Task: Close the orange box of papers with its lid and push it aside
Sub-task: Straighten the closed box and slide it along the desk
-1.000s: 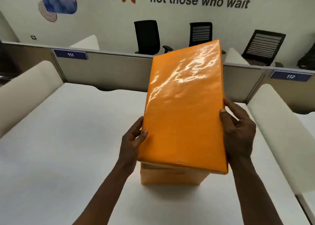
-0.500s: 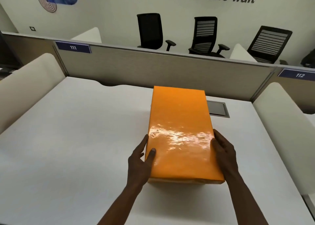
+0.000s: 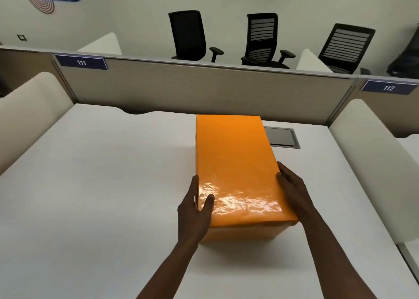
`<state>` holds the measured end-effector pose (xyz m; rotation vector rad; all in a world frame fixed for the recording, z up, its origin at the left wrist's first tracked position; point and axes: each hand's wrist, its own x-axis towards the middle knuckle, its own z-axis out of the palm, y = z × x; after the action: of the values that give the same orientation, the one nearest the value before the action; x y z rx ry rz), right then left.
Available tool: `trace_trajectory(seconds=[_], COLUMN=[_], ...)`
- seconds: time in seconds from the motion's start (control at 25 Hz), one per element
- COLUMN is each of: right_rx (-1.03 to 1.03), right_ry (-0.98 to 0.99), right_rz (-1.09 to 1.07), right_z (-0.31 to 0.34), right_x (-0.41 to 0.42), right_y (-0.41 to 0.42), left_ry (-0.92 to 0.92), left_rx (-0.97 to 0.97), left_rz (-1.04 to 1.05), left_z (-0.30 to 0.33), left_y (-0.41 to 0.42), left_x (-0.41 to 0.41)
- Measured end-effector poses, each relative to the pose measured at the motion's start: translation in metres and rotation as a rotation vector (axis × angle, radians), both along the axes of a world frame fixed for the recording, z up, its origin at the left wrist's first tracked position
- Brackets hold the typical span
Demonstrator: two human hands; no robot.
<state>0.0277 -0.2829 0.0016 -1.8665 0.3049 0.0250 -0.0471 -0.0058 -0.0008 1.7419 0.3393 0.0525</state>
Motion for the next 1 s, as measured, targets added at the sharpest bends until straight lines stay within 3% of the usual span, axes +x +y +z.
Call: trace_trajectory(seconds=[0.2, 0.6, 0.92, 1.0], right_rx=[0.009, -0.08, 0.002, -0.091], right_ry=[0.019, 0.052, 0.059, 0.062], right_rz=[-0.005, 0.014, -0.018, -0.054], right_z=[0.0, 0.006, 0.001, 0.006], right_x=[0.003, -0.002, -0.005, 0.009], right_y=[0.002, 0.006, 0.008, 0.008], left_ry=[-0.031, 0.064, 0.098, 0.091], left_rx=[-0.025, 0.052, -0.027, -0.019], left_rz=[0.008, -0.174, -0.135, -0.102], left_z=[0.0, -0.013, 0.003, 0.011], left_y=[0.011, 0.016, 0.02, 0.027], left_x=[0.013, 0.035, 0.045, 0.061])
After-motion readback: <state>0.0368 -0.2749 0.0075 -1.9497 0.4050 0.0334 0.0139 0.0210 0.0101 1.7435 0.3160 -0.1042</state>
